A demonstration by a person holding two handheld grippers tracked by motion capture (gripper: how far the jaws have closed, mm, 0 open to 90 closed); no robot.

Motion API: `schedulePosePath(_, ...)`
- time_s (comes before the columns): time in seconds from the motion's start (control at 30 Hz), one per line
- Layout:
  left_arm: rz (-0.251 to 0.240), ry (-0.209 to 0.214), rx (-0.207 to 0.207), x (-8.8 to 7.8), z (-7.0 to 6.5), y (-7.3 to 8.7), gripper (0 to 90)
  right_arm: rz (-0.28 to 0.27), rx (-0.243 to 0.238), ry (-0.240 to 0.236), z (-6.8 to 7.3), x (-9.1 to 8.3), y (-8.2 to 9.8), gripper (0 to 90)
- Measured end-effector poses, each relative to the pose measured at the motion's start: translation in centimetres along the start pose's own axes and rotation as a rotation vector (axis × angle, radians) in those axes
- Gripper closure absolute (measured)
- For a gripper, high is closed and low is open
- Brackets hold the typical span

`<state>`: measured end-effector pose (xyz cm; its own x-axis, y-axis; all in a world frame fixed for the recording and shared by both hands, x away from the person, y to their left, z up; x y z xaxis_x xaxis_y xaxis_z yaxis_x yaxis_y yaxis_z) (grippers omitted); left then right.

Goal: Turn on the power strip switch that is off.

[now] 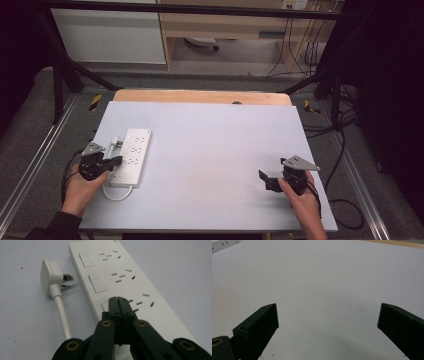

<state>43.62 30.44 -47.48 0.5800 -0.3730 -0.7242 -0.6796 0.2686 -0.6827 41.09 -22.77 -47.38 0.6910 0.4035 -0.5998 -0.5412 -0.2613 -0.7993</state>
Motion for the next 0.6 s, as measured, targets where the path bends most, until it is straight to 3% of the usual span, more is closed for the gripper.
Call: schedulePosePath(0.6, 0.004, 0.009, -0.008, 0.00, 0.07, 0.02, 90.0, 0.004, -0.001, -0.001, 0.06, 0.02, 0.03, 3.9)
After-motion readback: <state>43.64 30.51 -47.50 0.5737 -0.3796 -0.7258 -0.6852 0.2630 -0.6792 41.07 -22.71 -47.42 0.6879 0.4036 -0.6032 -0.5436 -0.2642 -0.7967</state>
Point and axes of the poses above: each handheld gripper's, and its own axes: x roughly forward along the jaws, y roughly out of its underside, z roughly to its left, the point moved 7 cm from there along x, roughly forward along the jaws, and after that the axes turned 7 degrees about z, right-handed, at the moved point
